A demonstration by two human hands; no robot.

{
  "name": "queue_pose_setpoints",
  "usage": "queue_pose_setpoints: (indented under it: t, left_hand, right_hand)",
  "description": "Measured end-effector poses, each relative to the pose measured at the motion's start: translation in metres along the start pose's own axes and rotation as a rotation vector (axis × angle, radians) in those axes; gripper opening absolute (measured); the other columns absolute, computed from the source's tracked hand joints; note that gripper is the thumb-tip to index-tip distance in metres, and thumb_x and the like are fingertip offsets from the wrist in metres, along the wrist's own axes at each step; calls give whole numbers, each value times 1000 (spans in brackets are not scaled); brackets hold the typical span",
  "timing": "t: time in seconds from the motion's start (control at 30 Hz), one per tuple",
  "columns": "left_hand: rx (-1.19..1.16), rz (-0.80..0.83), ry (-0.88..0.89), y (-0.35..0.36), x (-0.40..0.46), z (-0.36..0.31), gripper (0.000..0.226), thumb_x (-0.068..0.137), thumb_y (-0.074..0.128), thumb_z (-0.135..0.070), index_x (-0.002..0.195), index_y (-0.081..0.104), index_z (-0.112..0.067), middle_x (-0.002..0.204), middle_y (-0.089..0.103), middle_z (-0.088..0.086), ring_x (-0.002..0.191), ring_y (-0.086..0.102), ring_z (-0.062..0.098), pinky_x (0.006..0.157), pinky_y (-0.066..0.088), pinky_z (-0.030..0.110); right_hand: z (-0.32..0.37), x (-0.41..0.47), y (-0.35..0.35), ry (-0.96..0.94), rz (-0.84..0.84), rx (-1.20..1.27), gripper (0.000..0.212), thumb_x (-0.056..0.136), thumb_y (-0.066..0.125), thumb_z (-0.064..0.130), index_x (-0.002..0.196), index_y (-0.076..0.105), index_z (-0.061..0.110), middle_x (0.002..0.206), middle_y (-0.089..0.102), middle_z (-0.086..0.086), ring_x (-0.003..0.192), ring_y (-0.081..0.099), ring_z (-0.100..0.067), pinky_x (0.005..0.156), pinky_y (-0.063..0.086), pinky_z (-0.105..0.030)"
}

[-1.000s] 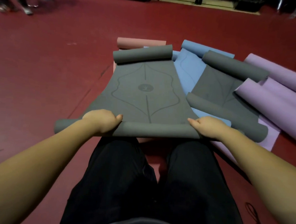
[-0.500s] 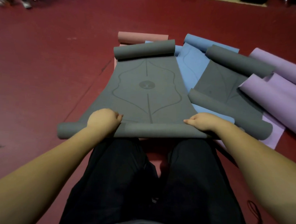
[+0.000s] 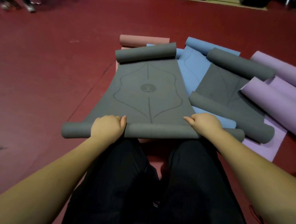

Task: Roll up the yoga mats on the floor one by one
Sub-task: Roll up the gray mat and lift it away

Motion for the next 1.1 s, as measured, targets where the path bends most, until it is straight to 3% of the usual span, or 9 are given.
queue_pose_setpoints:
  t: [0.13,0.33,0.47,0.57,0.7,0.83,0.97,1.03,1.1]
  left_hand:
    - [-42,104,-32,0,14,-2,55,104,26,-44,99,72,-14,104,70,16,98,64,35,78,44,37]
    - [-60,253,-67,-1,26,-1,60,102,24,-46,99,70,-9,114,66,19,104,62,36,85,44,38]
    - [-17,309,-48,-11,31,0,52,101,23,-42,94,63,-9,108,64,20,92,58,36,76,41,38]
    - [-14,393,-47,-22,34,2,38,98,29,-28,111,57,-6,93,53,14,83,48,33,70,35,38]
    - [-40,582,-47,-20,32,-4,51,105,26,-36,131,55,-3,141,52,20,126,50,35,102,38,40]
    - [-19,631,-26,-7,24,-5,49,105,29,-34,134,54,-4,145,48,19,130,47,34,108,36,40]
    - [-9,516,-54,-11,14,-3,29,92,48,-11,121,49,-8,119,56,18,109,57,37,81,47,43]
    - [-55,285,-89,-14,11,-3,25,98,44,-21,116,54,-9,113,55,15,106,55,37,77,46,42]
    - [-63,114,-59,-18,5,-9,37,101,37,-36,99,63,-9,104,60,14,102,57,37,78,48,43]
  right_hand:
    - [-6,-25,5,5,-173,71,56,100,29,59,64,46,19,77,55,-6,91,59,-32,64,33,-36]
    - [1,-33,18,-54,-291,49,51,96,34,61,75,50,17,90,62,-8,94,59,-31,67,33,-36]
    - [1,-21,7,-39,-165,37,56,98,29,62,73,53,18,93,65,-7,98,60,-30,67,33,-34]
    - [-4,-19,-4,-41,-93,17,64,97,24,66,83,65,19,92,65,-6,98,61,-29,68,37,-33]
    - [-11,-23,-5,-41,98,41,67,95,20,69,96,69,23,105,65,-7,102,58,-28,81,46,-36]
    - [-9,-26,0,-20,179,122,59,96,26,69,92,59,20,111,64,-6,95,53,-25,79,41,-36]
    - [-4,-18,0,-19,300,163,65,96,27,69,123,62,22,139,55,-7,126,50,-27,102,39,-37]
    - [-1,-15,-1,-32,333,163,66,97,27,67,132,59,21,145,51,-7,132,46,-27,106,35,-36]
    - [2,-12,-3,-38,367,176,66,98,28,65,137,56,20,150,46,-7,137,41,-26,109,31,-35]
Point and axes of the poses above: each hand's wrist, its own x-axis towards the middle knuckle, its own y-axis out of the palm, z = x × y, the point moved 4 cm from there along x, towards the middle knuckle
